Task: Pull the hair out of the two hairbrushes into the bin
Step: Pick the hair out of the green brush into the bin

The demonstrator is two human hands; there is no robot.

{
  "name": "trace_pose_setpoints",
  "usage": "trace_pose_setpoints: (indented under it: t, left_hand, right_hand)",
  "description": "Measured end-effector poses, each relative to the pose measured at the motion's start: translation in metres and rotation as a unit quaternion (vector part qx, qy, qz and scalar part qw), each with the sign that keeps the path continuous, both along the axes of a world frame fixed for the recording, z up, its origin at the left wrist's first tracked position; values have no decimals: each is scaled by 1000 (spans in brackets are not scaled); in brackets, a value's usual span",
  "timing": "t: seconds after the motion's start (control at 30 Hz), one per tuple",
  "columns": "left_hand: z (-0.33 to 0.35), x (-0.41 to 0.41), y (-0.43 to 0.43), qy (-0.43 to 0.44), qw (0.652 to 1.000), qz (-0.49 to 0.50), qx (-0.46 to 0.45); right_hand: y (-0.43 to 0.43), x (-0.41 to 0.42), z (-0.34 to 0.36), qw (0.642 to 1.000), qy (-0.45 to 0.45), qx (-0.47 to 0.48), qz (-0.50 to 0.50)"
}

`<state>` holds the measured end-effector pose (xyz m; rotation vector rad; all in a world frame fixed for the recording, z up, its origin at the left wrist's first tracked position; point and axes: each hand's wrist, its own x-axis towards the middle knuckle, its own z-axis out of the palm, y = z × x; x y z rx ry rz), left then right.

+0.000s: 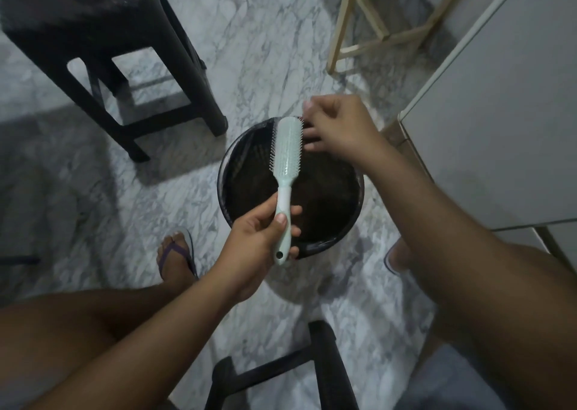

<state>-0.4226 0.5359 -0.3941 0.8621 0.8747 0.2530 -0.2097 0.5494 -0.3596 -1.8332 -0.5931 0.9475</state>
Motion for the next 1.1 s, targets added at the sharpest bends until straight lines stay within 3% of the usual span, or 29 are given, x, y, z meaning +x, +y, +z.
trace_pose_setpoints:
  t: [0.17, 0.3, 0.57, 0.9, 1.1]
  left_hand:
    - [37, -8, -7, -18, 1000, 22, -6]
    - [60, -12, -15, 0, 1000, 12, -2]
    - [79, -8, -9, 36, 999, 38, -6]
    - [47, 11, 30, 137, 990, 17, 18]
    - [103, 33, 47, 165, 984, -30, 52]
  right_hand:
    - [-26, -39, 18, 997, 61, 43, 6]
    - [-37, -53, 32, 996, 49, 71, 10]
    - [-29, -52, 47, 996, 70, 49, -32]
    - [6, -31, 5, 991, 117, -2, -63]
    - [15, -9, 48, 989, 116, -1, -86]
